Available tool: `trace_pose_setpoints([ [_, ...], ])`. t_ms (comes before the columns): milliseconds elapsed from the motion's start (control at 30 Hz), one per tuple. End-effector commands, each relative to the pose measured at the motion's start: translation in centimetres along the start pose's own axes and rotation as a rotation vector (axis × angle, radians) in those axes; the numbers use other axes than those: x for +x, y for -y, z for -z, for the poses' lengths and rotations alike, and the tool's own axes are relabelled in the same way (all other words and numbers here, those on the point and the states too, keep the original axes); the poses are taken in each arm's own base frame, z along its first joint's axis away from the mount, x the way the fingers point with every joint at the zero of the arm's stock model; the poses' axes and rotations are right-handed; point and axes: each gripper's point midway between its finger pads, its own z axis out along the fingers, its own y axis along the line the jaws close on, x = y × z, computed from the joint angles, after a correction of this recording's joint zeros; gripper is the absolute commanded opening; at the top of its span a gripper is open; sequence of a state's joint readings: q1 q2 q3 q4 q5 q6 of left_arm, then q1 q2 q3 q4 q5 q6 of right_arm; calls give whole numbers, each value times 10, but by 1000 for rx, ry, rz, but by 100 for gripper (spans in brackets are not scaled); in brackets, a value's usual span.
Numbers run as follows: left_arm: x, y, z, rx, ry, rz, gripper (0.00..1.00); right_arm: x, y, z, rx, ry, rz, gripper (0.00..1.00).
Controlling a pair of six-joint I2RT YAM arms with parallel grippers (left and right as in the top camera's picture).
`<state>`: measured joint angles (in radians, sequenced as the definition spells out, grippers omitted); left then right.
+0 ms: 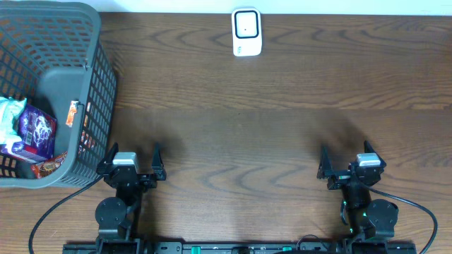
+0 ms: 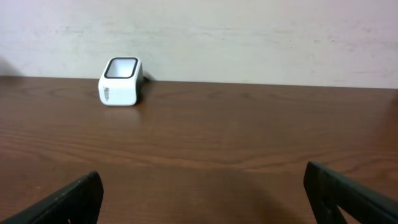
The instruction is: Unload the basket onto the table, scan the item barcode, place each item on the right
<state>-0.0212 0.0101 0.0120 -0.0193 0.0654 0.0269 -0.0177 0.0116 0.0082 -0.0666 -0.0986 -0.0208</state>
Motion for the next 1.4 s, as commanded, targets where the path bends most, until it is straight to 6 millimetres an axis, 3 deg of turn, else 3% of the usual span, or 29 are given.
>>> trace_pose_setpoints([
  [0,14,3,0,21,-49,-1,98,1,3,0,14,-1,10,99],
  [567,14,3,0,21,-48,-1,98,1,3,0,14,-1,10,99],
  [633,2,7,0,42,-1,6,98,1,3,0,14,-1,10,99],
  [667,-5,17,1,99,25,41,98,1,3,0,14,-1,10,99],
  [700,-8,50,7,301,11,171,98,1,3,0,14,-1,10,99],
  [767,-4,87,24,531,-56,266,98,1,3,0,14,-1,10,99],
  [867,-15,98,31,613,-26,268,98,1,3,0,14,-1,10,99],
  [967,-65,109,49,729,149,315,98,1,3,0,14,-1,10,99],
  [1067,-133,116,93,837,471,214,98,1,3,0,14,-1,10,99],
  [1167,-188,99,120,751,706,204,98,1,3,0,14,-1,10,99],
  [1200,-202,88,120,685,739,234,98,1,3,0,14,-1,10,99],
  [1233,-226,62,113,489,773,243,98,1,3,0,14,-1,10,99],
  [1367,-250,4,78,40,637,168,98,1,3,0,14,-1,10,99],
])
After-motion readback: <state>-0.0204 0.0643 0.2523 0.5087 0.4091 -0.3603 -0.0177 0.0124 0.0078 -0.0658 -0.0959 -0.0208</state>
